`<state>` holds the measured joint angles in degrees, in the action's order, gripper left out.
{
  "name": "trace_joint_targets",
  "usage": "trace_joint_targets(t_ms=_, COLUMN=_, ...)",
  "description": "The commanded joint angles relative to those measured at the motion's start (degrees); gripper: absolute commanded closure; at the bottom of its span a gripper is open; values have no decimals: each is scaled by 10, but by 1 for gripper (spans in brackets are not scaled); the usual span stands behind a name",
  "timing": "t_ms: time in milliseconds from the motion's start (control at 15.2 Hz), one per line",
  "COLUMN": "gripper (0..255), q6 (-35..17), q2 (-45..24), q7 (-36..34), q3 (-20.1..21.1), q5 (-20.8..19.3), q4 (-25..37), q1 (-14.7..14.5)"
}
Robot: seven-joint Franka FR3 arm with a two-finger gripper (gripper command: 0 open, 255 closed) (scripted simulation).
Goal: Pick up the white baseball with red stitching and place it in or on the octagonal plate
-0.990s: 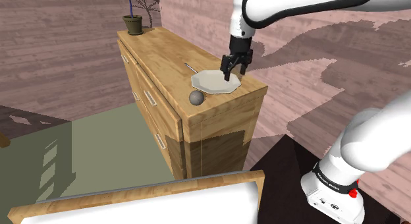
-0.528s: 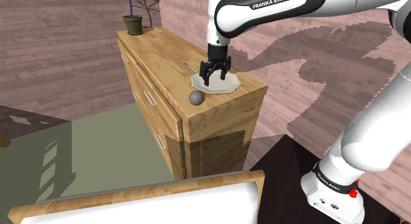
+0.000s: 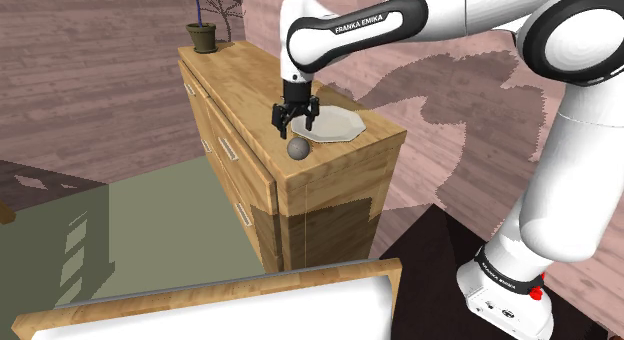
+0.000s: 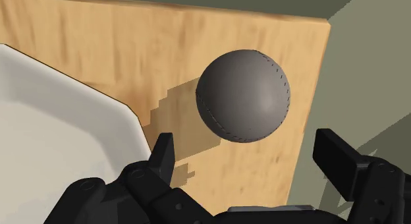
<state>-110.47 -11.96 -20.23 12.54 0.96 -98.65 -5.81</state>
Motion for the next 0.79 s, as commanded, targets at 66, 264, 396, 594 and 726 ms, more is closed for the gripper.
trace_joint_targets(t_ms=66, gripper=0, q6=-18, q2=-9, q7=-1, q3=0, q5=-1, q4=-9, q1=-1)
trace_joint_targets(t_ms=264, gripper=0, q6=-40, q2=-15, q7=-2, q3=0, q5=-2, q4=-25, q1=-2)
trace_joint_targets(t_ms=396, gripper=0, q6=-51, q2=-18, q7=-2, q3=0, q5=-3, q4=-33, q1=-2)
trace_joint_targets(t_ms=594, gripper=0, q6=-51, q2=-18, q7=-2, q3=0, q5=-3, q4=-33, q1=-2)
trace_joint_targets(t_ms=726, gripper=0, q6=-51, q2=-18, q7=-2, q3=0, q5=-3, q4=-33, q1=-2)
